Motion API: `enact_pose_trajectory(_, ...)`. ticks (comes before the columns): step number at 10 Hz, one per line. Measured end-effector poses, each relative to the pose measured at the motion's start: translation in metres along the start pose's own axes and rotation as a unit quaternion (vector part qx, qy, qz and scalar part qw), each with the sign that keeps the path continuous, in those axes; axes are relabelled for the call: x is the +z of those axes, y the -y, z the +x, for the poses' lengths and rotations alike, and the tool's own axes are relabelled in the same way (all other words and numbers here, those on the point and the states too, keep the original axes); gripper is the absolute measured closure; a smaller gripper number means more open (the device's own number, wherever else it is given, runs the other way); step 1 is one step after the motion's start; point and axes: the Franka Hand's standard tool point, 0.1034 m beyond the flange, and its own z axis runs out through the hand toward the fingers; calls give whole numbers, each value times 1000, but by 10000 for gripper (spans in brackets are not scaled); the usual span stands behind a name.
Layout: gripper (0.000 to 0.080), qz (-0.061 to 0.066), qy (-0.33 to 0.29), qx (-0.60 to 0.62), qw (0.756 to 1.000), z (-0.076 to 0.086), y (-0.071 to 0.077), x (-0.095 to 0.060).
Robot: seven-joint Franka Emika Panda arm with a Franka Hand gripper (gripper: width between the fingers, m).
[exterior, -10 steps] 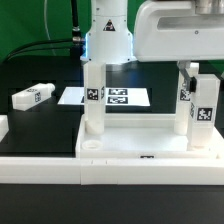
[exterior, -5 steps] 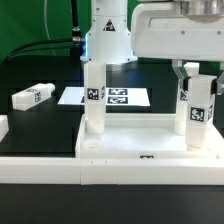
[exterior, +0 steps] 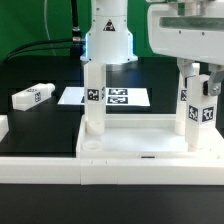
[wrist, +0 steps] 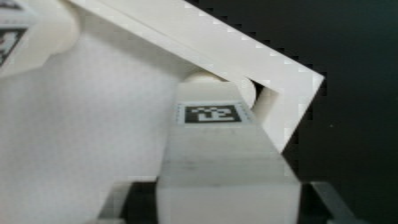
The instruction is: Assemble desk
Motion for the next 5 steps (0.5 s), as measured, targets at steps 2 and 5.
enact_pose_trajectory(2,416,-1,0,-5,1000,-1,0,1)
enact_pose_trajectory(5,167,-10,-14,-121,992,-5,4,1)
